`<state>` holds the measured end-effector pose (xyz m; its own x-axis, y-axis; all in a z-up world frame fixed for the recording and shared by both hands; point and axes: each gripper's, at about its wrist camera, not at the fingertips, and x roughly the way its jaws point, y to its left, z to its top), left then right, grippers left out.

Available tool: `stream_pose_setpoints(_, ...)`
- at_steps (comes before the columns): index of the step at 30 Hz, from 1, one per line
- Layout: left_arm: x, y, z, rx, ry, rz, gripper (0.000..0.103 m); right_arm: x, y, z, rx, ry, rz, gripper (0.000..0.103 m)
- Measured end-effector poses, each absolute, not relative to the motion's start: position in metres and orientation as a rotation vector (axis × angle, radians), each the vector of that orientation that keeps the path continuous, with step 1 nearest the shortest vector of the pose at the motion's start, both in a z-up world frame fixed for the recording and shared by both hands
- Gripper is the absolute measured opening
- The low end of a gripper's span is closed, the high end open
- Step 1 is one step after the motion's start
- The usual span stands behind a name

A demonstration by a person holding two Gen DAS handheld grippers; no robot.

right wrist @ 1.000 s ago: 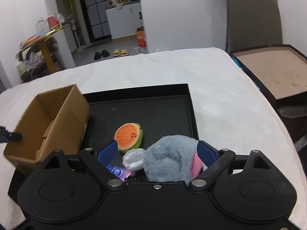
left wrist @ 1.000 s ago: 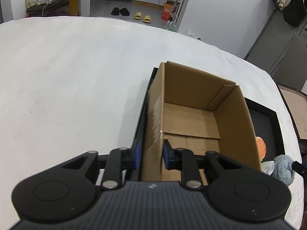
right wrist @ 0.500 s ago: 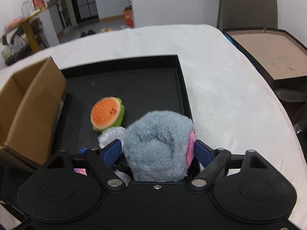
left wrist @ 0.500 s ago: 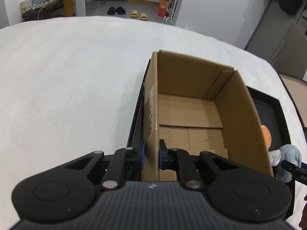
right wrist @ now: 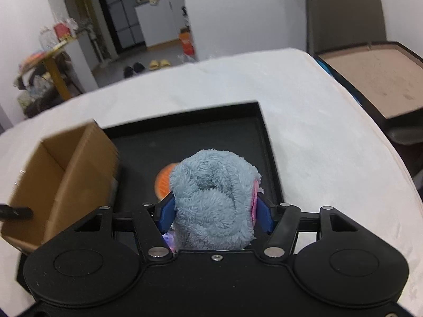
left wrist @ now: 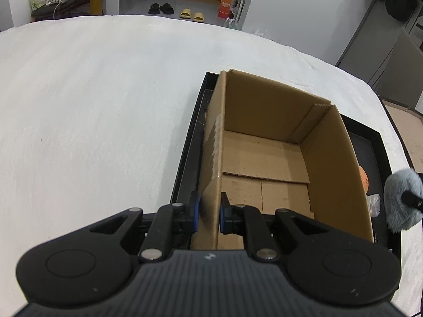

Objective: Organize soft objects
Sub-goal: 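Carry the grey plush mouse with the right gripper into the cardboard box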

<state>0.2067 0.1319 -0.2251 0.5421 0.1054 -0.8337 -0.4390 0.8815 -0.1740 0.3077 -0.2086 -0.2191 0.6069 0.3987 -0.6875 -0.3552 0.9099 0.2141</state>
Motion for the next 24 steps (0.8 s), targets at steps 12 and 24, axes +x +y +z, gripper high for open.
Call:
stream_pose_setpoints(12, 0.216, 0.139, -0.231, -0.423, 0.967, 0.304, 0.015, 0.294, -0.169, -0.183, 0.101, 0.724, 0.551, 0.059)
stream_pose_setpoints(24, 0.213, 0.147, -0.239, -0.497, 0.968, 0.293, 0.016, 0.283, -0.115, -0.169, 0.050, 0.716, 0.679, 0.060)
